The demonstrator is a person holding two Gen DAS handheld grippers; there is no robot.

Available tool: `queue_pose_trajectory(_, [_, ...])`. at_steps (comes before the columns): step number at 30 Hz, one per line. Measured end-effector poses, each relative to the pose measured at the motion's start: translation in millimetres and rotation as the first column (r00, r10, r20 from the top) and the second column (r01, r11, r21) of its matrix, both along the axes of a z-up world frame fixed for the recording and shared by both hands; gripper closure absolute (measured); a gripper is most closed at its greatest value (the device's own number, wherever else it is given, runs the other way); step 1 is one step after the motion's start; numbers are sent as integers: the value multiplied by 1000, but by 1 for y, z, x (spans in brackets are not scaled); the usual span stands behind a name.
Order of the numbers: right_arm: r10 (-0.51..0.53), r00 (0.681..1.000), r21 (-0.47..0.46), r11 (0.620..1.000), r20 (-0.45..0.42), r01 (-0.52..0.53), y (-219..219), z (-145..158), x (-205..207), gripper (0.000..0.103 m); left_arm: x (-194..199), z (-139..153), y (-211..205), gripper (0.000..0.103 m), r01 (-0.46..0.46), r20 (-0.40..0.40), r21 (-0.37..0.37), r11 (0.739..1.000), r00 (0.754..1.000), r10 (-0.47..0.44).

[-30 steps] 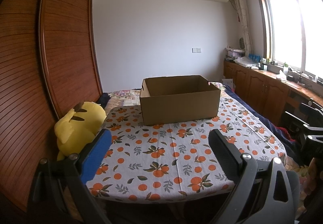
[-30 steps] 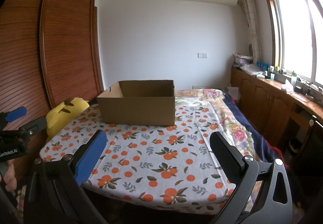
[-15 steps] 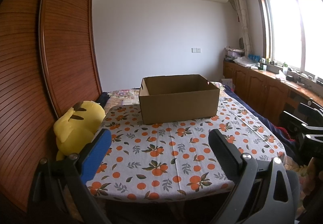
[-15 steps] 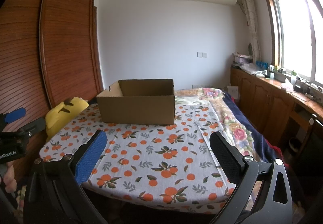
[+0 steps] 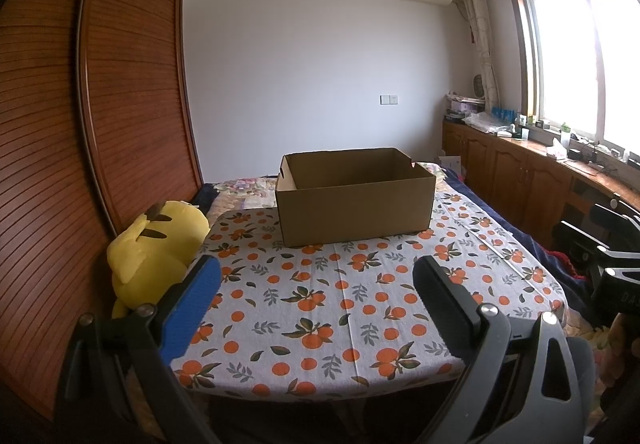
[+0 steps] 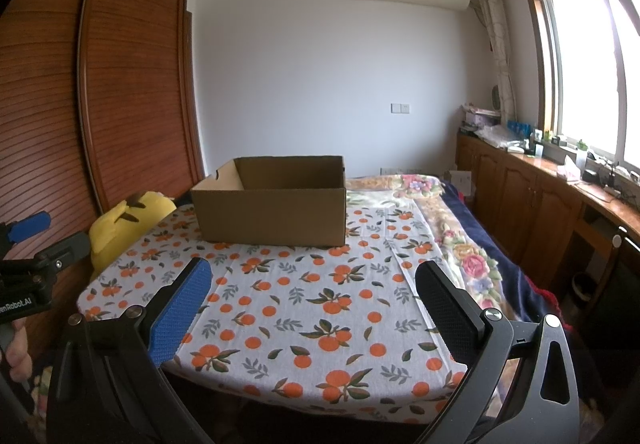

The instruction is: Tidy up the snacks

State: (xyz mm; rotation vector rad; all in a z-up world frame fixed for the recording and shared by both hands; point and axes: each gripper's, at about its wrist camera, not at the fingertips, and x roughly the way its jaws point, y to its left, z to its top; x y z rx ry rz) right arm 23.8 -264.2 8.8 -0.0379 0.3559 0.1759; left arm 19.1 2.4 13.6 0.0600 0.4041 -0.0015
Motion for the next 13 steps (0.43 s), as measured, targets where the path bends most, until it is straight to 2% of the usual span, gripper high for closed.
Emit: queue_pose_trajectory(13, [1,1000,-1,1000,-2,-1,0,0,0,0,0,-1,0,5,2,0,-1,1000,1000,-2])
